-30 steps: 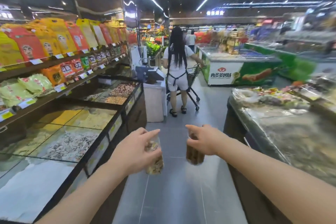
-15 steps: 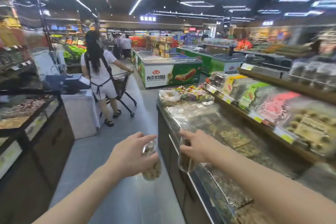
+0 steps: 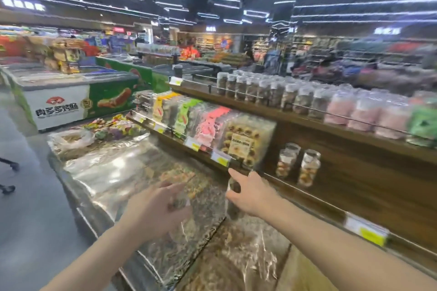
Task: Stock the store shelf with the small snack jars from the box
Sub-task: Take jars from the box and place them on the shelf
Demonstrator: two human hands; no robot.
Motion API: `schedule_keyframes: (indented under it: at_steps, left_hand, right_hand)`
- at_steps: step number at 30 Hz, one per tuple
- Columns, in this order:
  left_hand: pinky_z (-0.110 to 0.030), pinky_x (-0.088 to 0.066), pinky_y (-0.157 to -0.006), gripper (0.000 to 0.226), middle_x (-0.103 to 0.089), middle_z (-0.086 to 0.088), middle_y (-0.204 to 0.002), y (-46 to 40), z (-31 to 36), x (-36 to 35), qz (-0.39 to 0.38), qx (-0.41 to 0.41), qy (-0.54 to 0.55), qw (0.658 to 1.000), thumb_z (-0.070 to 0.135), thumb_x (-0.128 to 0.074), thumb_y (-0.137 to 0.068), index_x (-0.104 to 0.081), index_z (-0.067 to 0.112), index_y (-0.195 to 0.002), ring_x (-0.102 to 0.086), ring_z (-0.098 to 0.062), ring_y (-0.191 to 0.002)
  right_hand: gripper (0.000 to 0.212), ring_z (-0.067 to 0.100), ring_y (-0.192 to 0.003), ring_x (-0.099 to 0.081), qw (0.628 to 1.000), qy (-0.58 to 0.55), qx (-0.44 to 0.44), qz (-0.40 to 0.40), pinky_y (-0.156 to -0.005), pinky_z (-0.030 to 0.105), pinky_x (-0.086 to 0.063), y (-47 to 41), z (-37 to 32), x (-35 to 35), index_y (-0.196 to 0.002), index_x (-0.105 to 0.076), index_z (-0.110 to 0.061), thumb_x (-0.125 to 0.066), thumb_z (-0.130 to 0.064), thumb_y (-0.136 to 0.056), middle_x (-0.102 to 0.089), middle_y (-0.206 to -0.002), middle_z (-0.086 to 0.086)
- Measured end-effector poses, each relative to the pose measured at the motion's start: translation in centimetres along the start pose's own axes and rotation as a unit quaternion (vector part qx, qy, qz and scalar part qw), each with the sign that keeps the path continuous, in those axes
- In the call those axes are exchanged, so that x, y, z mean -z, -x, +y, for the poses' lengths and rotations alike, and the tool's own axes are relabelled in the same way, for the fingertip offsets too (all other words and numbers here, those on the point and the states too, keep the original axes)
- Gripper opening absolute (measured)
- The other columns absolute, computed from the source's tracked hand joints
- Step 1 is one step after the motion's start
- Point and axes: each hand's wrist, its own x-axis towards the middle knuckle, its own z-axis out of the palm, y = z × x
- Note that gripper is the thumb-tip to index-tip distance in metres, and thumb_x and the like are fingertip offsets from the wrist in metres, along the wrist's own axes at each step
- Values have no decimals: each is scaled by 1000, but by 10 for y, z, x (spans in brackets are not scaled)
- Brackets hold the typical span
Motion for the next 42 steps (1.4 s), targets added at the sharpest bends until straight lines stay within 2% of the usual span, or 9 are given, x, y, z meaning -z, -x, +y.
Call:
schedule_keyframes:
  at_steps: [3,9,13,17,20,25,30,36,42]
  left_hand:
    - [-21,-49,-81,63,-48,24,-143,-34,45,-15,-22,-56,8,998,72,-47,-88,-41,52,-147,-60,-3,-112]
    - [-30,-49,-91,67,-51,22,-130,-89,119,-42,-55,-156,37,985,69,-51,-86,-38,50,-150,-57,-8,-119]
    - [-30,-44,-102,65,-46,16,-150,-124,152,-54,-68,-206,60,974,67,-52,-90,-36,51,-151,-46,-7,-137]
    - [-24,-46,-92,65,-50,20,-138,-162,167,-62,-70,-240,90,964,66,-54,-89,-38,50,-149,-56,-6,-121]
    - [-21,-44,-84,65,-51,25,-126,-188,168,-68,-69,-250,105,960,67,-54,-88,-40,49,-149,-56,-3,-113]
    - [-26,-46,-91,66,-50,21,-134,-228,159,-72,-69,-288,82,952,66,-49,-90,-36,47,-151,-52,-6,-121]
    - [-27,-48,-89,65,-47,21,-134,-261,149,-77,-83,-293,70,950,66,-48,-90,-35,47,-151,-54,-8,-117]
    - [-29,-50,-87,64,-48,20,-134,-288,148,-91,-83,-298,71,948,67,-47,-91,-36,46,-150,-53,-8,-115]
    - [-29,-49,-89,61,-49,18,-133,-299,155,-100,-79,-312,87,943,62,-48,-92,-38,45,-149,-51,-9,-119]
  right_hand:
    - [70,36,-128,-54,998,0,-63,22,-99,41,-51,11,55,15,-158,-18,-48,-47,-64,-96,-38,-154,16]
    - [70,35,-135,-47,985,5,-166,44,-105,40,-45,33,132,31,-159,-21,-45,-45,-60,-96,-43,-149,14]
    - [68,33,-127,-52,974,3,-220,59,-98,41,-51,29,163,37,-157,-25,-44,-45,-61,-95,-45,-144,11]
    - [69,30,-131,-52,965,-24,-251,70,-99,38,-52,5,184,41,-159,-21,-40,-49,-58,-99,-40,-153,10]
    - [69,28,-128,-54,957,-38,-274,84,-99,38,-54,-31,198,42,-156,-21,-39,-53,-57,-97,-43,-151,10]
    - [72,30,-129,-54,952,-52,-288,88,-99,38,-54,-96,212,45,-157,-21,-34,-56,-54,-97,-43,-151,12]
    - [70,32,-134,-50,948,-60,-301,84,-103,40,-50,-142,218,38,-156,-23,-30,-60,-47,-98,-40,-154,13]
    - [71,34,-132,-49,938,-61,-337,57,-103,42,-48,-165,225,21,-156,-20,-26,-59,-43,-100,-40,-150,16]
    - [82,37,-138,-44,933,-71,-353,19,-109,46,-44,-168,235,15,-160,-11,-25,-61,-44,-98,-35,-156,19]
